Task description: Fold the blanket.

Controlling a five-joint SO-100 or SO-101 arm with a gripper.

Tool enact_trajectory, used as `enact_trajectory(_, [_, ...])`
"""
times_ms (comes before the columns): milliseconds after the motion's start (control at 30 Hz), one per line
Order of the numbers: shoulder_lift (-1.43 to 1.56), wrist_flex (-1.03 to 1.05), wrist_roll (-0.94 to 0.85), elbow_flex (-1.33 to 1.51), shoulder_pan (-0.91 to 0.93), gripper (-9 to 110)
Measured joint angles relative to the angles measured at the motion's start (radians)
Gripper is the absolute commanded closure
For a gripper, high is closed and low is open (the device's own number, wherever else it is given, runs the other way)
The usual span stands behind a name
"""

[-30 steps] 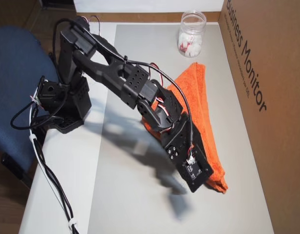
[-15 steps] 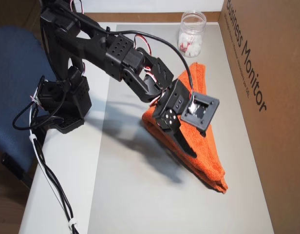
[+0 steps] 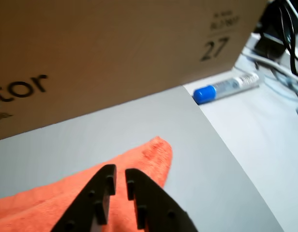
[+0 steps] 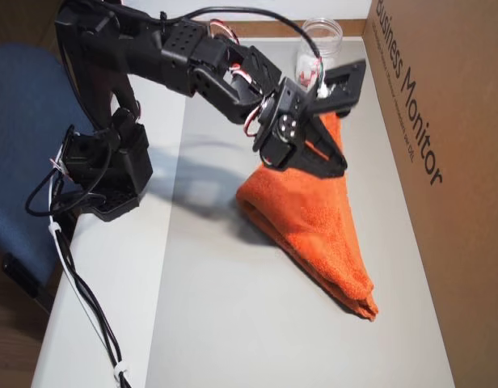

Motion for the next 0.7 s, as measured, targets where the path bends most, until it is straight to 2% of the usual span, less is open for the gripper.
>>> enact_trajectory(367, [0.235, 0.0, -0.044, 0.209, -0.103, 102])
enact_trajectory(700, [0.488, 0.0, -0.044, 0.446, -0.115, 102])
